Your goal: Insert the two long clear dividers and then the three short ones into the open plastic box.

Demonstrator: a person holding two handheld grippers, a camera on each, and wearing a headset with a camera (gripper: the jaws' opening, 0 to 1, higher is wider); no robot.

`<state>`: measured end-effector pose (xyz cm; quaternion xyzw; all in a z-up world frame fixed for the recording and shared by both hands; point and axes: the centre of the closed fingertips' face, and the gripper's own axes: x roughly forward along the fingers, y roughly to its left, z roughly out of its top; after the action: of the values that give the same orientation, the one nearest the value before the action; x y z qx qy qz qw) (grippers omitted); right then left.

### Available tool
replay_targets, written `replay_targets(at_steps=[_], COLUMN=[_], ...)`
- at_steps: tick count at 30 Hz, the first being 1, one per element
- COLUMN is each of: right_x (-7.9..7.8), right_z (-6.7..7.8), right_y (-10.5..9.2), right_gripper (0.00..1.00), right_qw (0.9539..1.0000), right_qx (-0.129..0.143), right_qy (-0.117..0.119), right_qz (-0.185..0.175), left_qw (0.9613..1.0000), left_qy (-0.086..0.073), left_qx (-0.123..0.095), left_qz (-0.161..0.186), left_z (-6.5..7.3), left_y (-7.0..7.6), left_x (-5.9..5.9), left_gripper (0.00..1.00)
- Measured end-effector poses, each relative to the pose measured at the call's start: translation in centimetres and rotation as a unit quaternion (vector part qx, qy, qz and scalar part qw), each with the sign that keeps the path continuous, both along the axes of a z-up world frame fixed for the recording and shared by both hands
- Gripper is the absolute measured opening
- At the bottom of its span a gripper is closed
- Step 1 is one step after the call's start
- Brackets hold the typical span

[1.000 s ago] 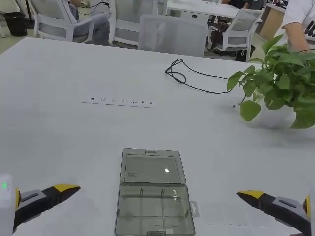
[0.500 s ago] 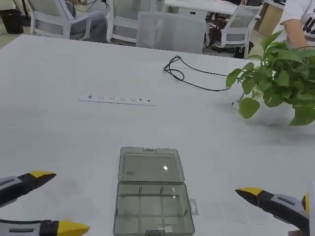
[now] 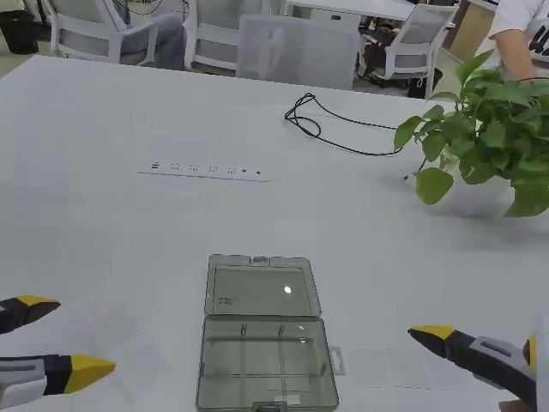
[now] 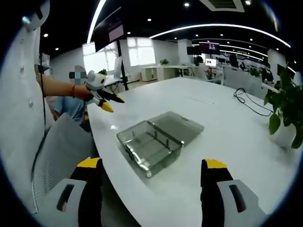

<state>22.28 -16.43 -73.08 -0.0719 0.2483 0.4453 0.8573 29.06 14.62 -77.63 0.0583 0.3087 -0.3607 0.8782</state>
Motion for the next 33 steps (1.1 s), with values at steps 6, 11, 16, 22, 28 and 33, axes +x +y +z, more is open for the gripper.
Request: replay_targets(at_steps=[6,11,16,22,28,33], right_x=[0.0,0.3,0.4,0.5,0.8,0.8], right_z=[-0.1,-0.1,-0.3,-0.3,-0.2,-0.3], right_y=[0.0,-0.1,-0.1,-0.3,-0.5,-0.5], right_gripper=[0.86,0.86,0.85,0.85,0.85,0.85], right_qw=[1.0000,1.0000,1.0000,0.9999,0.9998,0.9998], right_qx=[0.000,0.002,0.002,0.002,0.004,0.006], right_qy=[0.003,0.002,0.005,0.006,0.005,0.007], right_qz=[-0.002,-0.005,-0.007,-0.011,-0.016,-0.019], left_qw=[0.9990,0.9963,0.9922,0.9871,0.9816,0.9791], left_qy=[0.032,0.050,0.070,0.086,0.103,0.098], left_qx=[0.031,0.070,0.102,0.133,0.158,0.174], left_qz=[0.003,0.004,-0.007,-0.025,-0.034,-0.040], left_z=[-1.7,-3.2,-4.6,-5.8,-6.7,-6.8], left_y=[1.0,2.0,2.5,2.4,2.4,2.5], left_x=[0.2,0.5,1.0,1.3,1.2,1.2], left_gripper=[0.61,0.59,0.52,0.48,0.43,0.41])
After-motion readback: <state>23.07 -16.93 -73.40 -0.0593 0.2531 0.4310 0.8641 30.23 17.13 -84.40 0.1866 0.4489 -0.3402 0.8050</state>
